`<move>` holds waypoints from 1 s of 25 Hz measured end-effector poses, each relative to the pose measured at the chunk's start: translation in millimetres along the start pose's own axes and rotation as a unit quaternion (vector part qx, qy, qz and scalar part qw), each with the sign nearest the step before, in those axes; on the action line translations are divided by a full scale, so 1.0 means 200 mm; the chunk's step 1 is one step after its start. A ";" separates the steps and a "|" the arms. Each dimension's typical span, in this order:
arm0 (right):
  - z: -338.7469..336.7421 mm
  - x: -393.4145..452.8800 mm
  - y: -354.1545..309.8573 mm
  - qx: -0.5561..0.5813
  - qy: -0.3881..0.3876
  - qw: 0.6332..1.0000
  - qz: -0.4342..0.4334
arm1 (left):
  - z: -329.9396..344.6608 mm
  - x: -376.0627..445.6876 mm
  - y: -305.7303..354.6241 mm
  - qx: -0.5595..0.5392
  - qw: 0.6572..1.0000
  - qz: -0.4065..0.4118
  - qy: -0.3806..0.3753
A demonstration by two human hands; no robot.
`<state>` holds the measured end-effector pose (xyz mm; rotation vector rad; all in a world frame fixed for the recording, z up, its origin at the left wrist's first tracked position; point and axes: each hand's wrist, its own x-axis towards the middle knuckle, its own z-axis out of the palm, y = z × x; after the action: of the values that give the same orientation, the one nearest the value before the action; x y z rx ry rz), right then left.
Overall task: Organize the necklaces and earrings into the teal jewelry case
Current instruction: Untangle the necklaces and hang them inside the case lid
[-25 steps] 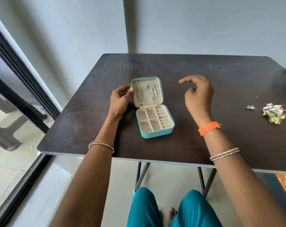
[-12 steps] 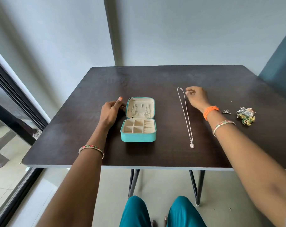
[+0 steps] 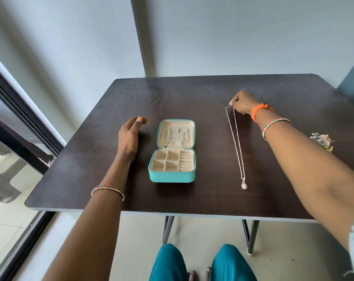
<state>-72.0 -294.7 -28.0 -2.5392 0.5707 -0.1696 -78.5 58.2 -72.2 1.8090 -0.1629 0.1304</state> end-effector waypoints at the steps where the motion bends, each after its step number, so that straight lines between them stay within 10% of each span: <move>1: -0.04 -0.03 -0.03 0.033 -0.005 0.999 0.003 | -0.01 0.00 0.00 -0.031 0.999 -0.002 0.017; 9: -0.47 -0.44 -0.27 0.253 -0.099 0.961 -0.051 | -0.05 -0.11 0.16 -0.231 0.962 -0.125 0.073; 12: -0.61 -0.67 -0.39 0.259 -0.130 0.953 -0.090 | -0.04 -0.22 0.36 -0.159 0.983 -0.030 0.089; 17: -0.74 -1.05 -0.58 0.260 -0.134 0.943 -0.161 | 0.11 -0.48 0.90 -0.148 0.975 0.148 -0.070; 25: -0.88 -1.38 -0.66 0.269 0.003 0.940 -0.208 | 0.18 -0.82 1.14 -0.259 0.932 0.065 -0.247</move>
<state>-314.0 -156.4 188.2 -2.0820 -0.0319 -0.4222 -279.9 -25.0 107.6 1.2691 -0.6178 -0.2604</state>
